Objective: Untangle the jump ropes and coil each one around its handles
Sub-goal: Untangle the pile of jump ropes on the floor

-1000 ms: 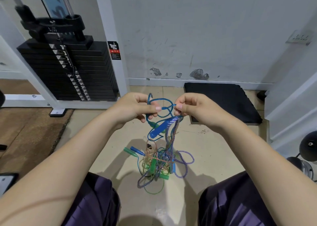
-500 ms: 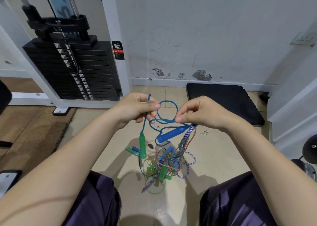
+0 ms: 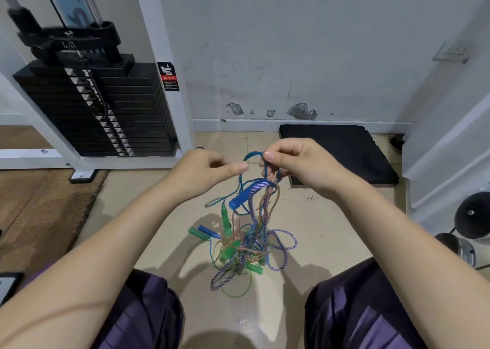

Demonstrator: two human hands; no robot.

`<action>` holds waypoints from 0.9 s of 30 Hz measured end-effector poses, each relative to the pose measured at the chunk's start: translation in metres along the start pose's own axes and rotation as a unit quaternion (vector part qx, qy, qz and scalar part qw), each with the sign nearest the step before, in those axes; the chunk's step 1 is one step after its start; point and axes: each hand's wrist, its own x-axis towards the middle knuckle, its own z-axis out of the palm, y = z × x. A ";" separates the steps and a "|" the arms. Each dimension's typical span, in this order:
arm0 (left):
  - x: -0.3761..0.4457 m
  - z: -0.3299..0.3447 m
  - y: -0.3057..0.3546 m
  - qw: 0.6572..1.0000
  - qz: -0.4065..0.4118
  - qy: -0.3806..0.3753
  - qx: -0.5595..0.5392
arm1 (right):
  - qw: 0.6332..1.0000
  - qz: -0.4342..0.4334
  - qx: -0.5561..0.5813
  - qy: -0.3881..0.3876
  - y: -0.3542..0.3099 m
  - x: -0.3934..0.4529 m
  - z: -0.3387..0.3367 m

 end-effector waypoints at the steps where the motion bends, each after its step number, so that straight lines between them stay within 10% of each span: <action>1: 0.000 0.003 0.000 0.996 0.017 -0.032 -0.080 | 1.000 -0.003 0.023 -0.001 -0.001 0.000 0.002; 6: -0.004 0.020 0.008 0.969 0.023 -0.156 -0.189 | 0.990 -0.006 0.143 0.020 -0.004 0.000 0.008; 15: 0.001 0.013 0.014 0.956 -0.016 -0.110 -0.270 | 0.989 0.019 0.090 0.117 -0.006 0.003 -0.002; 27: -0.009 0.006 0.016 0.897 0.003 -0.146 -0.417 | 0.997 0.061 0.011 -0.039 -0.007 -0.005 0.009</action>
